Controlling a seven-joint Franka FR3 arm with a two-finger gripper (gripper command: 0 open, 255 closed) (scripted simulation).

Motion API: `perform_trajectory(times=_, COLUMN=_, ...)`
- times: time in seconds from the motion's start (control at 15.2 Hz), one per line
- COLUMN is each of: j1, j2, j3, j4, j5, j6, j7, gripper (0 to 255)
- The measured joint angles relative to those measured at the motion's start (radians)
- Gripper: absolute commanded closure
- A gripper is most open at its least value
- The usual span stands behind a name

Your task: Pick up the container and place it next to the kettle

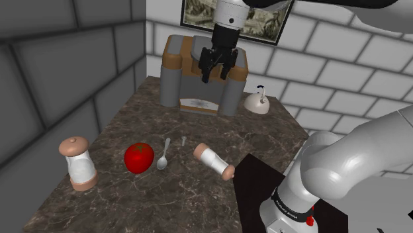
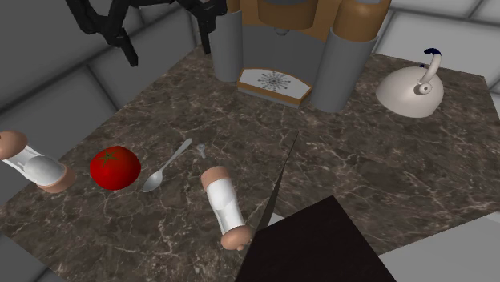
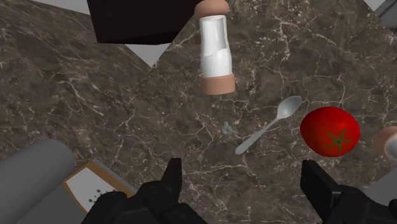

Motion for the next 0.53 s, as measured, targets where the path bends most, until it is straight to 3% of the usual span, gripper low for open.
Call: perform_trajectory(times=0.53, j1=0.014, j2=-0.066, j3=-0.008, j4=-0.317, j5=0.016, j6=0.25, j7=-0.035, gripper=0)
